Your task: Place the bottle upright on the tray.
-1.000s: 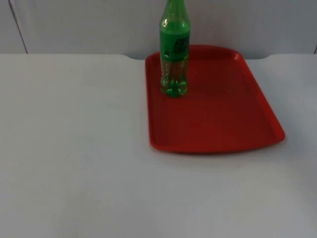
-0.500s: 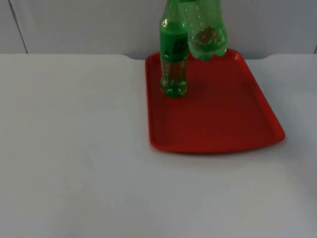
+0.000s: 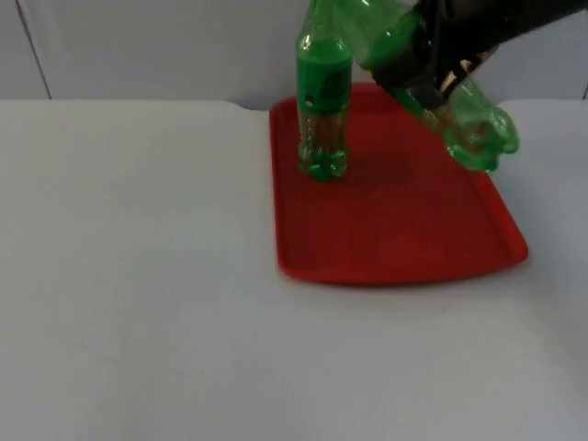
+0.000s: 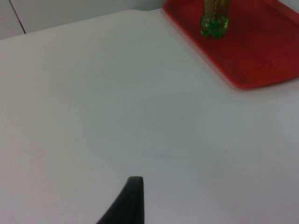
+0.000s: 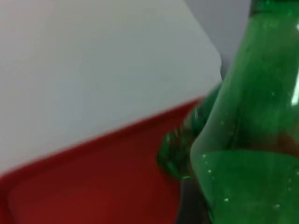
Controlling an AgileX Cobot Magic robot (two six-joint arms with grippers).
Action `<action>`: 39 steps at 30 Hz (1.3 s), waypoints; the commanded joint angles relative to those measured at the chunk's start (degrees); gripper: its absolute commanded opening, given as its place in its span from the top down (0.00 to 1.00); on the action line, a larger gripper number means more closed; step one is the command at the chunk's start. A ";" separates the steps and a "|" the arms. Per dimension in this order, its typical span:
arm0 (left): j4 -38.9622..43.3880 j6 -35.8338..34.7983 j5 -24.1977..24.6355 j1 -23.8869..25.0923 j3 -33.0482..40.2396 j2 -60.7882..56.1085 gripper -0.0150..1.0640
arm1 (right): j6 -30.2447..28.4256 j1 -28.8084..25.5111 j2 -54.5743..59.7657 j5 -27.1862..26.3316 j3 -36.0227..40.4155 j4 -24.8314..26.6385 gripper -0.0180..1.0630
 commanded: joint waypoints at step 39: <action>0.45 -0.25 -0.33 -0.15 0.24 -0.17 0.01 | 111.70 -2.75 -1.15 -63.61 11.47 -75.76 0.98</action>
